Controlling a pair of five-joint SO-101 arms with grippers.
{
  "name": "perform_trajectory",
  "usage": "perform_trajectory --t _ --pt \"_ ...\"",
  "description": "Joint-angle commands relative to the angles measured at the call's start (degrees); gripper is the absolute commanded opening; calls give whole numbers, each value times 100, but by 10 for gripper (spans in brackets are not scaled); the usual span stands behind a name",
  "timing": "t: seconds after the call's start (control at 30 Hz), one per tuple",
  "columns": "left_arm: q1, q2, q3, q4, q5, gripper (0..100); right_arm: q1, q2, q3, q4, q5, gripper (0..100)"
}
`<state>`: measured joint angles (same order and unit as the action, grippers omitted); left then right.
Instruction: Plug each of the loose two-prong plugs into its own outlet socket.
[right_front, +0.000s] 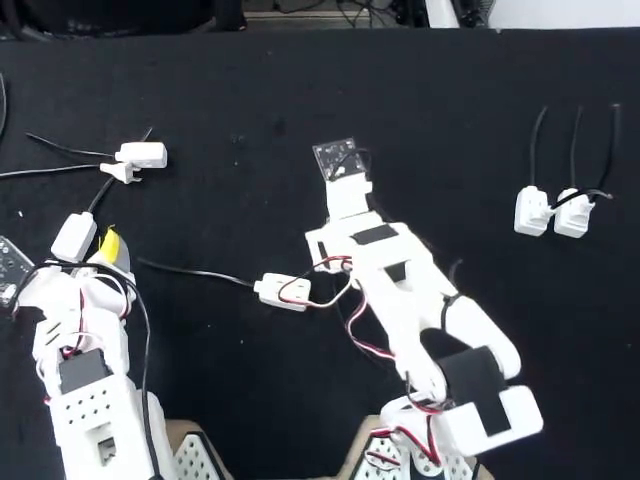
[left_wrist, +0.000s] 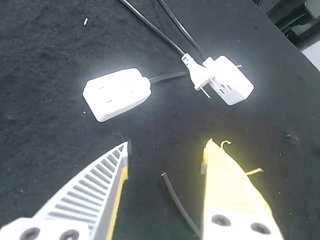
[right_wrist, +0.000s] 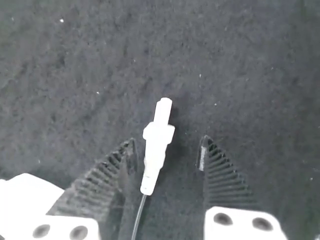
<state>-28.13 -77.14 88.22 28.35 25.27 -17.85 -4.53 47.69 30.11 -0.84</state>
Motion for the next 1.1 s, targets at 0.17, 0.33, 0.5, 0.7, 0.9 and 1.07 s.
perform_trajectory --t 0.17,0.33,0.5,0.7,0.9,1.07 --pt "57 -88 -312 -88 62 238 105 136 -365 -9 -53 187" --pt "66 -88 -312 -88 62 238 18 488 -743 281 -53 187" --pt "66 -88 -312 -88 62 238 18 743 -1007 378 -53 187" --pt "66 -88 -312 -88 62 238 18 796 -1121 457 -53 60" --pt "57 -88 -312 -79 62 238 158 813 -1182 633 -53 10" --pt "57 -88 -312 -79 62 238 1046 -268 -1323 1714 360 10"
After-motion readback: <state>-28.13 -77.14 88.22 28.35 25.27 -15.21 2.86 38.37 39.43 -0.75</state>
